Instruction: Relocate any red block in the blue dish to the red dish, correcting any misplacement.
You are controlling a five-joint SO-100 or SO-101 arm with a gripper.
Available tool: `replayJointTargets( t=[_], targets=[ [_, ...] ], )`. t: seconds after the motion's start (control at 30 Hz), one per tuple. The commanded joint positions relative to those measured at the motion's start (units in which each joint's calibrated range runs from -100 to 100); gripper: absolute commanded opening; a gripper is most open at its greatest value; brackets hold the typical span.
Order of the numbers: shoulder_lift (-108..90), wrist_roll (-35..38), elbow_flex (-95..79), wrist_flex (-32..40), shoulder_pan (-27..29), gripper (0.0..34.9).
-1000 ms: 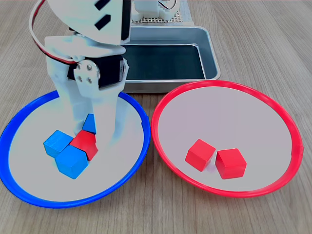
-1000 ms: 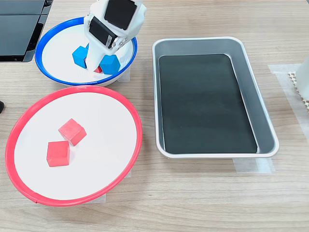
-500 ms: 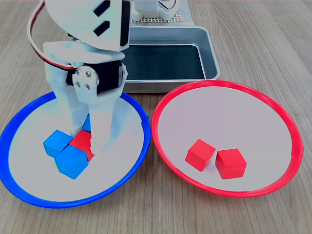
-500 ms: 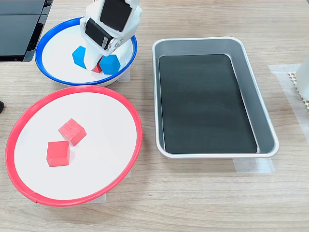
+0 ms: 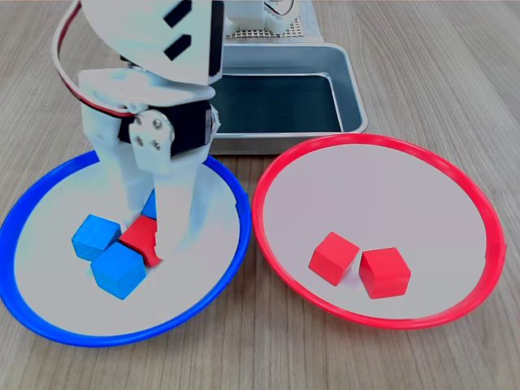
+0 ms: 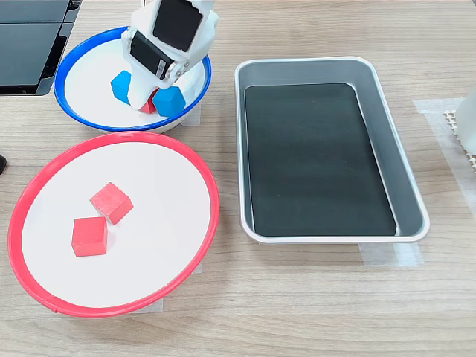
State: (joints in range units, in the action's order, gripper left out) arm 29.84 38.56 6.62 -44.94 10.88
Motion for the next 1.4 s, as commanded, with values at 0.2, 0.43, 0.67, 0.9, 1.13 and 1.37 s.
replayJointTargets(
  t=[0.2, 0.43, 0.67, 0.9, 1.13, 1.37],
  targets=[
    [-8.0, -1.6, 6.4, -2.5, -4.0, 0.4],
    [-12.7, -3.1, 7.8, -5.4, -8.7, 0.4],
    [-15.0, -5.8, 1.1, -7.3, -16.4, 0.4],
    [-14.8, -7.9, -3.2, -6.7, -22.3, 0.4],
    [-12.7, -9.3, -5.0, -4.8, -25.5, 0.4],
    [-9.3, -9.7, -3.7, -4.2, -26.3, 0.4]
  ],
)
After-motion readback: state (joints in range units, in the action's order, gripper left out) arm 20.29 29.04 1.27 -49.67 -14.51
